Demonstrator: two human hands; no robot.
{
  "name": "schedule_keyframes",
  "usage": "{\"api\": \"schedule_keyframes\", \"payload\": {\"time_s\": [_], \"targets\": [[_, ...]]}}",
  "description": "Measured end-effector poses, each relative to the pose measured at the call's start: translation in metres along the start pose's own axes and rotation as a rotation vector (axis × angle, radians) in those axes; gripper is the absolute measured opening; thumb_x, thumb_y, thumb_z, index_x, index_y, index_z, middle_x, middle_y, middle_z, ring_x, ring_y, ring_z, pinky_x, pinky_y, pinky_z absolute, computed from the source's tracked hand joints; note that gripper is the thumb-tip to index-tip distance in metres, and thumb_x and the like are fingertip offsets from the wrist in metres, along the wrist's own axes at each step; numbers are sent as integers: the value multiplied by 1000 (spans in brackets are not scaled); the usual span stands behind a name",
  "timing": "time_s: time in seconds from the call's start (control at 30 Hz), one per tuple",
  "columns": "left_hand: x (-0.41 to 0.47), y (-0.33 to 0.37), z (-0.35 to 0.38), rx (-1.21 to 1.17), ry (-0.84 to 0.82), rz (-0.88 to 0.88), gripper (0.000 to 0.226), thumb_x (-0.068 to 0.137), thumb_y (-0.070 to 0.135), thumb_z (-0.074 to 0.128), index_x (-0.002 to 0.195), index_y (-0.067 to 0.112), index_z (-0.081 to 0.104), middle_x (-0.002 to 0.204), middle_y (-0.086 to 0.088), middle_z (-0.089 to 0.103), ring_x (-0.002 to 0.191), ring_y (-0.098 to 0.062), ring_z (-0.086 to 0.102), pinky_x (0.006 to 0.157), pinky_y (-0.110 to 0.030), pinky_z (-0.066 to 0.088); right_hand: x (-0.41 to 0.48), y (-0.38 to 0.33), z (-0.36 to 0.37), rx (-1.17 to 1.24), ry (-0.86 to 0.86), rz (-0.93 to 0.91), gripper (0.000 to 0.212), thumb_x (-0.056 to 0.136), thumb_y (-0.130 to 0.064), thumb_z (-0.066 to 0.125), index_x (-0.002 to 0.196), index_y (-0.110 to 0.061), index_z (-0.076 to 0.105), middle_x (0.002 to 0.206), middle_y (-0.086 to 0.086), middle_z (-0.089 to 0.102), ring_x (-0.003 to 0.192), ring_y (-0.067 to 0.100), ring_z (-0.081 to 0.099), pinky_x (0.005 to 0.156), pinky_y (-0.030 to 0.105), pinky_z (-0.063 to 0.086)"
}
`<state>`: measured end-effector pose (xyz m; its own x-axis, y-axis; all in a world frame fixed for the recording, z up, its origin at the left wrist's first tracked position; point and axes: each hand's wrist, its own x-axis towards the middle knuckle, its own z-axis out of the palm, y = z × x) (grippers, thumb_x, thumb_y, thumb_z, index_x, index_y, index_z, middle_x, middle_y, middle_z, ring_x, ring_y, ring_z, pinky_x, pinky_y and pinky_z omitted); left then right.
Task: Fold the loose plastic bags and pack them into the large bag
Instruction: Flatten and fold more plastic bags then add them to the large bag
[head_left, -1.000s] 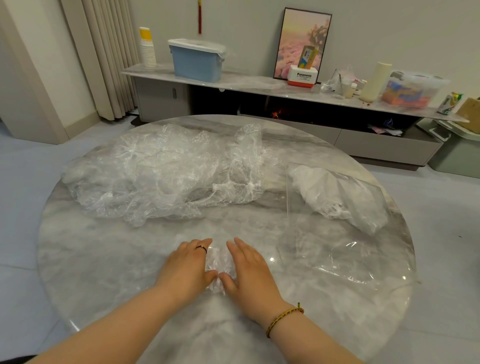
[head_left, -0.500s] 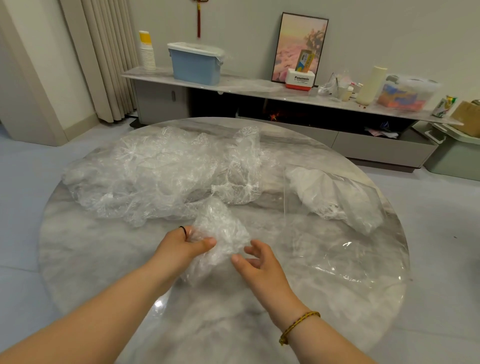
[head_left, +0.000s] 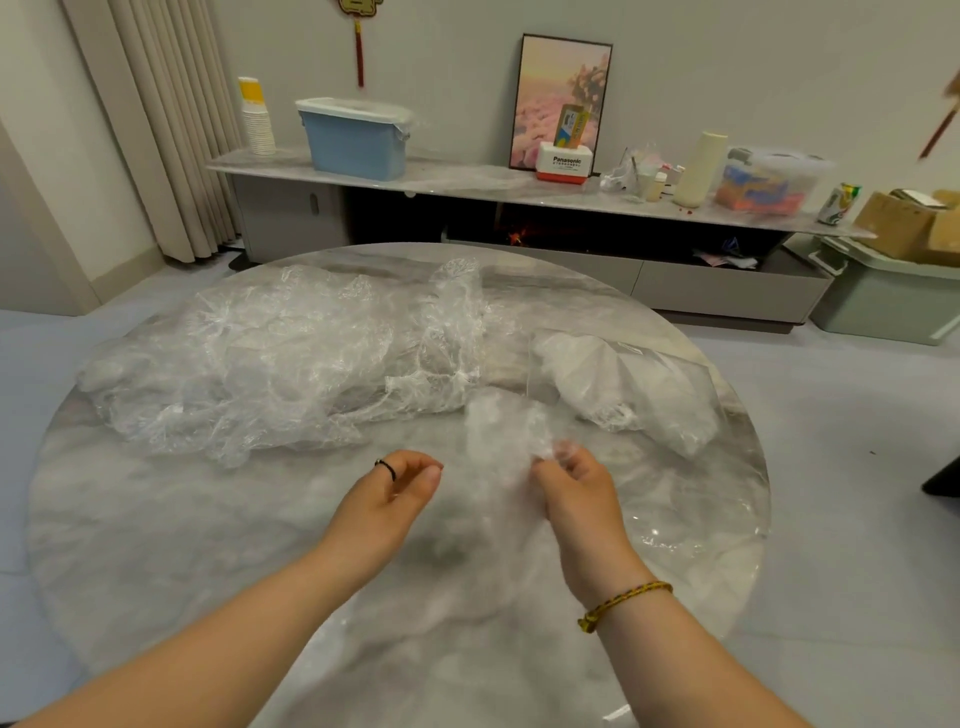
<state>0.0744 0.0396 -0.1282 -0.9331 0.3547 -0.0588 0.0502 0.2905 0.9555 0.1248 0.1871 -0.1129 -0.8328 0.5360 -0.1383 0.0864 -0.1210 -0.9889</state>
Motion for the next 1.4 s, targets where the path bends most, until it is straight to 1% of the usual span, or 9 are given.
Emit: {"api": "schedule_keyframes", "payload": {"time_s": [0.23, 0.33, 0.5, 0.67, 0.77, 0.87, 0.97, 1.23, 1.4], "targets": [[13, 15, 54, 560, -175, 281, 30, 96, 34, 42, 120, 29, 59, 148, 12, 22, 132, -5, 26, 105, -19, 23, 29, -12, -57, 1, 209, 103, 44, 84, 4, 37, 46, -18, 42, 47, -4, 35, 50, 16, 29, 50, 21, 27], [21, 24, 74, 839, -204, 281, 40, 98, 40, 33, 136, 32, 41, 155, 9, -2, 139, -12, 12, 111, -24, 11, 35, -9, -73, -57, 235, 224, 29, 90, -2, 37, 69, -19, 46, 61, 3, 35, 51, 15, 34, 43, 16, 28], [38, 25, 83, 1063, -191, 181, 53, 98, 18, 36, 147, 20, 15, 156, 1, -4, 132, -22, 31, 105, -29, 25, 41, -1, -77, -179, 169, 276, 29, 90, 0, 34, 66, -14, 40, 61, 4, 34, 52, 16, 33, 44, 19, 30], [43, 25, 77, 945, -182, 167, 73, 90, -7, 35, 148, 18, -1, 156, 8, -4, 113, -23, 50, 82, -24, 39, 40, 2, -70, -341, 111, 157, 35, 89, 6, 31, 108, -9, 57, 83, 10, 49, 70, 21, 44, 51, 18, 37], [39, 27, 74, 848, -194, 197, 74, 90, -8, 34, 148, 21, -1, 155, 13, -4, 114, -20, 50, 84, -23, 39, 37, 3, -60, -458, 102, 91, 50, 94, 3, 31, 140, -15, 35, 128, 11, 49, 106, 24, 51, 83, 24, 41], [33, 29, 70, 787, -201, 281, 71, 92, -6, 32, 148, 23, 0, 154, 15, -3, 125, -15, 42, 95, -20, 36, 34, 1, -50, -563, 96, 16, 58, 96, 2, 31, 147, -21, 16, 134, 12, 45, 111, 24, 50, 81, 19, 35], [26, 32, 65, 750, -215, 340, 68, 93, -4, 32, 147, 25, 2, 154, 16, -3, 131, -10, 35, 96, -14, 29, 34, -3, -41, -550, 107, -27, 61, 95, 3, 30, 148, -22, 13, 127, 12, 48, 94, 17, 48, 78, 19, 35], [9, 33, 41, 622, -284, 291, 63, 94, 2, 38, 142, 38, 17, 151, 21, -1, 110, -6, 50, 83, -4, 32, 86, -14, -17, -559, 122, 157, 39, 94, -2, 36, 133, -4, 43, 133, 15, 48, 118, 30, 49, 94, 29, 40], [5, 27, 21, 602, -311, 200, 43, 94, 5, 42, 133, 21, 43, 146, 28, -2, 121, -3, 43, 87, -6, 31, 116, -17, 9, -702, 0, 133, 19, 93, -1, 42, 96, 1, 60, 101, 15, 58, 85, 24, 54, 56, 8, 41]]}}
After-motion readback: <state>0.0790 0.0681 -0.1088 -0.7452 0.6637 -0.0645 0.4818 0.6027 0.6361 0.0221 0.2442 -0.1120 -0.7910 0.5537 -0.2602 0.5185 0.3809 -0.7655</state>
